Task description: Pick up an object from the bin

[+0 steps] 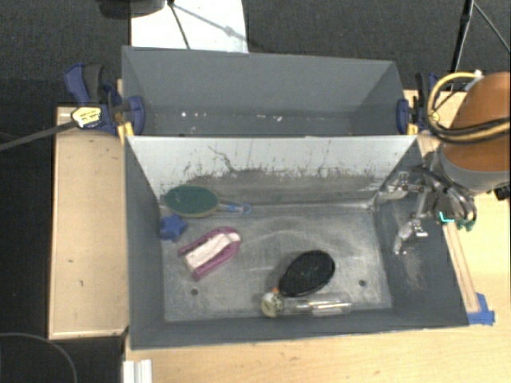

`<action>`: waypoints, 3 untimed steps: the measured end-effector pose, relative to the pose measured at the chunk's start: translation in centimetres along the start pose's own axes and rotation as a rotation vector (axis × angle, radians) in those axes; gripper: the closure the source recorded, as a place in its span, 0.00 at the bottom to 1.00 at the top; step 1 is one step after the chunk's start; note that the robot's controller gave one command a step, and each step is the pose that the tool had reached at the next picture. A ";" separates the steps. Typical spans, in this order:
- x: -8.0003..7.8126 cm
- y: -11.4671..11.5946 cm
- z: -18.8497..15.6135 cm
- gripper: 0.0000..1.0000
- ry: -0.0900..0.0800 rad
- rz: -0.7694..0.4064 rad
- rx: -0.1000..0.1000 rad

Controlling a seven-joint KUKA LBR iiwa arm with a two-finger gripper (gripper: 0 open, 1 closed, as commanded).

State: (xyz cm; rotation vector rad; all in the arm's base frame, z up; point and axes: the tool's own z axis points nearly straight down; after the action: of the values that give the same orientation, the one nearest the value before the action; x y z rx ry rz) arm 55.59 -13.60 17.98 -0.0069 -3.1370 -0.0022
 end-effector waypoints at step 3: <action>8.0 21.9 5.4 0.00 -0.003 -0.412 0.002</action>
Offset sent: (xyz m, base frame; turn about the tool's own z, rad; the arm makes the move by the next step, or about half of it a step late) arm -0.0244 0.1211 -0.1098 -0.2464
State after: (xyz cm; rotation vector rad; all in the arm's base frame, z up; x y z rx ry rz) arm 47.62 8.31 12.67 0.6348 -3.0753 -0.0004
